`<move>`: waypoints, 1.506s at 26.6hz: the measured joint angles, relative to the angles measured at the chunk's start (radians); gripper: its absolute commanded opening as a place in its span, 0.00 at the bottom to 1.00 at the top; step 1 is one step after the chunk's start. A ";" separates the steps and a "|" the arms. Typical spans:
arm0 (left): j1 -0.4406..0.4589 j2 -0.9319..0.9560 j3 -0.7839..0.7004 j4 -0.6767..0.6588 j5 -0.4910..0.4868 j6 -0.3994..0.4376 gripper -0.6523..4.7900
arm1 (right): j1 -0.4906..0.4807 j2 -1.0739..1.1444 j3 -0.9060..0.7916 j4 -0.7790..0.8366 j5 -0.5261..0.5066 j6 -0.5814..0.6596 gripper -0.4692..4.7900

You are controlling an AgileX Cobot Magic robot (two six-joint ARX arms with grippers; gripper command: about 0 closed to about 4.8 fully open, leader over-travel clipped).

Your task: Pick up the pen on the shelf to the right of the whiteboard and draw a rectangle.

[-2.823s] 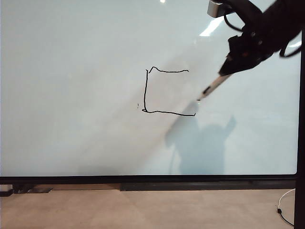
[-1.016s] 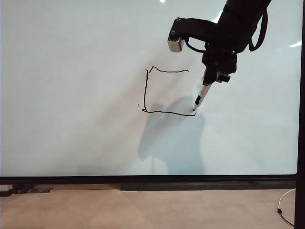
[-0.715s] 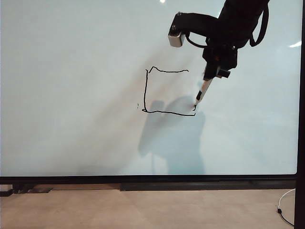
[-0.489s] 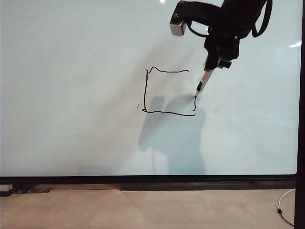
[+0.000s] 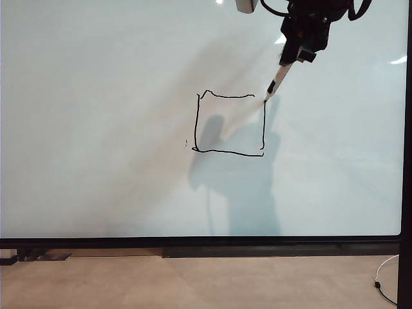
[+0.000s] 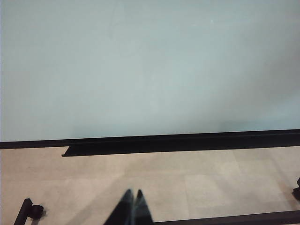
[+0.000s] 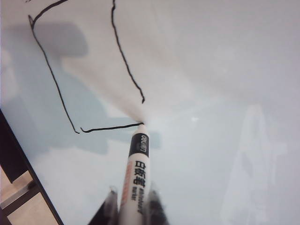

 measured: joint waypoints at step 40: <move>0.000 0.000 0.000 0.000 -0.001 0.000 0.11 | -0.058 -1.322 -0.451 -0.391 0.016 0.742 0.08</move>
